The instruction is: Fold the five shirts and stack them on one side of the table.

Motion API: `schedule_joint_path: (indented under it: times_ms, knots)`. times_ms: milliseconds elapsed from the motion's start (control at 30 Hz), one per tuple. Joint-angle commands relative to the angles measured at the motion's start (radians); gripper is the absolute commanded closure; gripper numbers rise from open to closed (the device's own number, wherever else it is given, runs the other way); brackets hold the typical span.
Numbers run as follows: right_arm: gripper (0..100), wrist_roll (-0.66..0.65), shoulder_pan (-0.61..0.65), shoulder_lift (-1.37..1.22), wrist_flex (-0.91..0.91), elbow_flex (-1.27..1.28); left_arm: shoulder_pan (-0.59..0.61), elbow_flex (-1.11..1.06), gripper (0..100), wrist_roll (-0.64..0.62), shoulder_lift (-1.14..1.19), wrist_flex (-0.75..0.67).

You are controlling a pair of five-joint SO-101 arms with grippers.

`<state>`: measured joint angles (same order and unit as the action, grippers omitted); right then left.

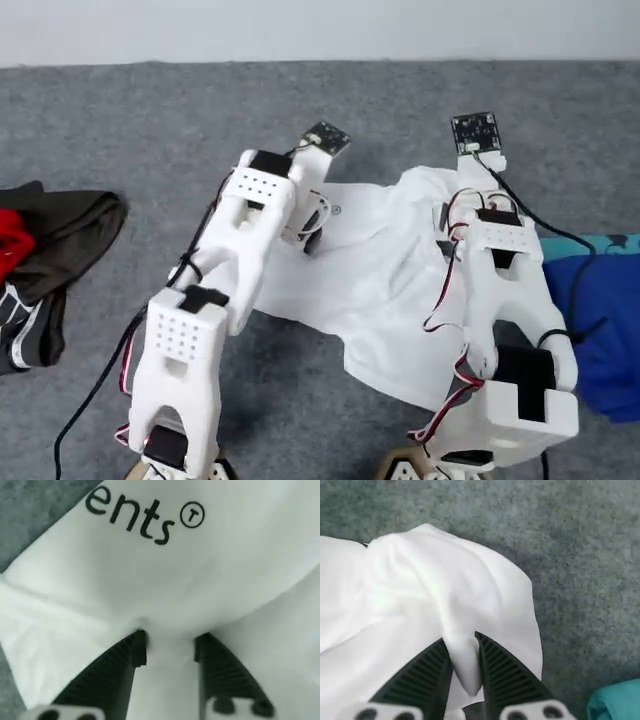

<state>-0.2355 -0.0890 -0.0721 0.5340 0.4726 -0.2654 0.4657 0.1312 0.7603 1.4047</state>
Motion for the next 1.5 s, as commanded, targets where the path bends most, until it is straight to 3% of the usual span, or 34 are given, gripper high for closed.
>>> schedule_joint_path:
  times_ms: [0, 233, 367, 633, 767, 867, 1000, 1067, 1200, 1367, 1467]
  knots:
    - [98.8, -0.012, 0.01, 0.004, -0.004, -0.046, -0.005, 0.097, 96, -0.005, 0.028, 0.035]
    - [98.8, -0.015, 0.01, 0.012, 0.021, -0.041, -0.002, 0.328, 99, 0.005, 0.052, 0.21]
    - [98.8, -0.112, 0.019, 0.013, 0.12, -0.046, -0.003, 0.507, 99, 0.087, 0.052, 0.354]
    - [98.8, -0.276, 0.128, 0.202, 0.555, -0.028, 0.02, 0.467, 99, 0.095, 0.051, 0.351]
    - [98.2, -0.348, 0.206, 0.312, 0.69, 0.077, 0.023, 0.452, 99, 0.098, 0.057, 0.351]
    - [90.7, -0.354, 0.231, 0.378, 0.731, 0.18, 0.037, 0.452, 99, 0.098, 0.057, 0.351]
    - [67.8, -0.387, 0.271, 0.45, 0.872, 0.198, 0.074, 0.438, 99, 0.126, 0.06, 0.351]
    - [61.4, -0.436, 0.317, 0.479, 0.931, 0.199, 0.087, 0.415, 99, 0.132, 0.054, 0.351]
    - [67.8, -0.437, 0.341, 0.515, 0.889, 0.163, 0.114, 0.386, 99, 0.133, 0.058, 0.351]
    - [78.6, -0.292, 0.344, 0.518, 0.788, 0.02, 0.143, 0.381, 99, 0.133, 0.06, 0.351]
    - [78.6, -0.259, 0.366, 0.519, 0.756, -0.017, 0.144, 0.381, 99, 0.133, 0.061, 0.351]
